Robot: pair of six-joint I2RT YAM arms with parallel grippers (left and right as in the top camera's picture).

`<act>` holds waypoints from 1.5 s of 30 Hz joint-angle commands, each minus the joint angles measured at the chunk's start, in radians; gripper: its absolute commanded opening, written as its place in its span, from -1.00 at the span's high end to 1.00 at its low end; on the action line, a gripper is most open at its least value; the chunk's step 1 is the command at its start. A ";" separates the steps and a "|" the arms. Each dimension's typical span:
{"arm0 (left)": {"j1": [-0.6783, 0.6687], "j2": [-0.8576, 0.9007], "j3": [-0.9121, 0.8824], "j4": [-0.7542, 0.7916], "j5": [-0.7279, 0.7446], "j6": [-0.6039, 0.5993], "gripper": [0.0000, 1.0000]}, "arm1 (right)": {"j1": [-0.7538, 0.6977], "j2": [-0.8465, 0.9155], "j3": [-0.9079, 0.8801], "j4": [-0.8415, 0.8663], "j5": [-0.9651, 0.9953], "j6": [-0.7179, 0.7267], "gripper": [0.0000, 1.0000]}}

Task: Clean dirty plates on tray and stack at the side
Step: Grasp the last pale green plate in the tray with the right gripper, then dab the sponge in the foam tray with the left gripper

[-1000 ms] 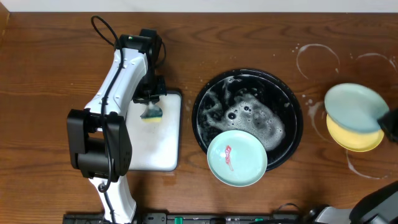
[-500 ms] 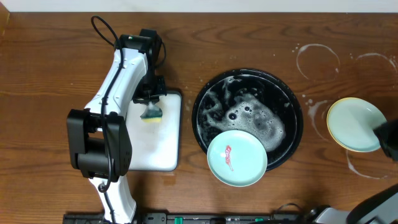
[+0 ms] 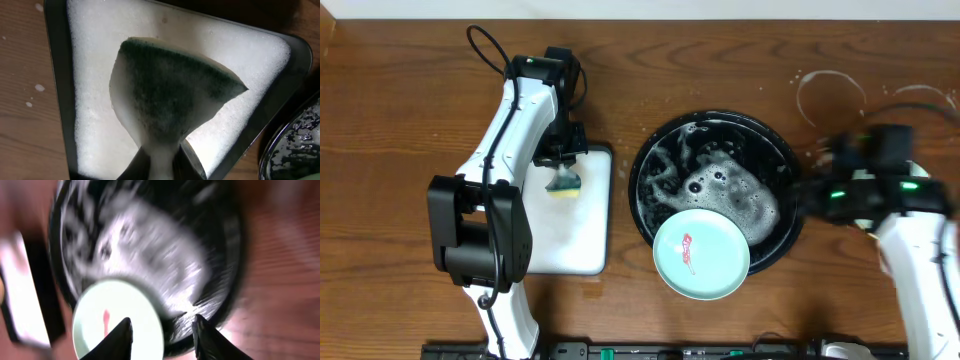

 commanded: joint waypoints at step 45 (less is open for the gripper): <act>0.006 -0.178 -0.014 -0.060 -0.005 0.038 0.85 | 0.239 0.366 -0.166 0.534 0.363 -0.027 0.98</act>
